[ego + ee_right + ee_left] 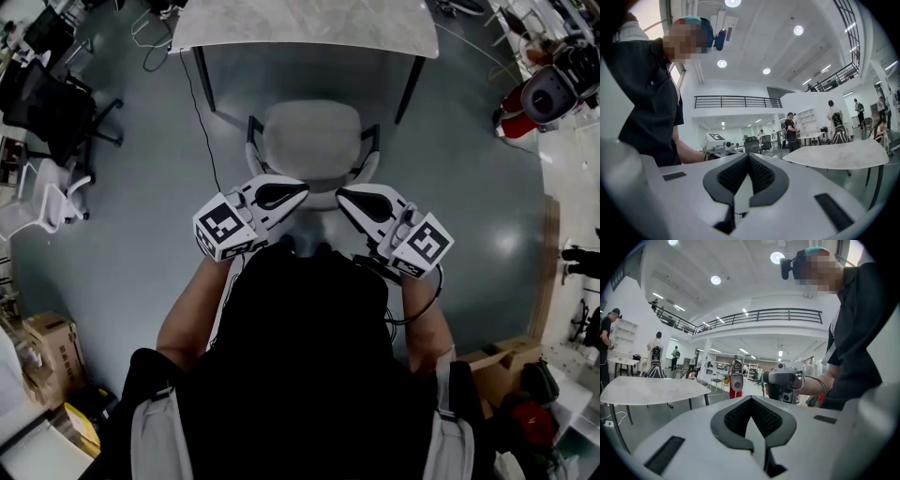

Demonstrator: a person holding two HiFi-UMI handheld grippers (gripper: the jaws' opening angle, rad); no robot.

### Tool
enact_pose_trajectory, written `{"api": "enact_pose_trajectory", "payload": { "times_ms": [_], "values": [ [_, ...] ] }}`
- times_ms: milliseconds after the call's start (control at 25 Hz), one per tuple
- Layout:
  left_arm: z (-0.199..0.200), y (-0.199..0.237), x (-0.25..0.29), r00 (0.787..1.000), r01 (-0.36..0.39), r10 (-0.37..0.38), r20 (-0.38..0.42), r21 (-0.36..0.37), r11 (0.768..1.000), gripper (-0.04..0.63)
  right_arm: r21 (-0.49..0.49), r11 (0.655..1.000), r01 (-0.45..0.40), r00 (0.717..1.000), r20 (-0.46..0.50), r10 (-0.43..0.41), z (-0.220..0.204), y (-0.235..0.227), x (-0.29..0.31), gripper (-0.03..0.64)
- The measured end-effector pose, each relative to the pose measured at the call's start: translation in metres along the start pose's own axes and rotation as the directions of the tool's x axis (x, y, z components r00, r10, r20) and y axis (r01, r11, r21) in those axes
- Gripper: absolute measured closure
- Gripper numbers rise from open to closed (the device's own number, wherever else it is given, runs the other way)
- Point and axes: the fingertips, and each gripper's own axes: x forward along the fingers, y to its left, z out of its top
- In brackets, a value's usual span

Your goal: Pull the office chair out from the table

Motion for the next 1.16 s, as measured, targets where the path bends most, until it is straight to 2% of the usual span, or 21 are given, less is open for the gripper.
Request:
{"api": "enact_pose_trajectory", "payload": {
  "times_ms": [400,640,880,1160],
  "values": [
    [0.002,-0.01,0.013,0.999,0.045,-0.045,-0.022,-0.001,0.999,0.584,0.006,1.0,0.006,0.999,-0.045,-0.006,-0.018,-0.009,0.003,0.598],
    [-0.007,-0.014,0.014,0.996,0.082,-0.082,0.023,-0.028,0.996,0.583,0.033,0.999,0.007,0.999,-0.033,-0.006,-0.021,-0.009,-0.004,0.598],
    [-0.012,-0.01,0.015,0.998,0.054,-0.055,-0.02,-0.045,0.998,0.583,0.029,1.0,0.005,0.998,-0.058,-0.003,-0.024,-0.011,-0.003,0.598],
    [-0.019,-0.01,0.015,0.998,0.052,-0.054,-0.027,-0.062,0.997,0.583,0.037,0.999,0.001,0.998,-0.07,0.001,-0.03,-0.009,-0.002,0.598]
  ]
}}
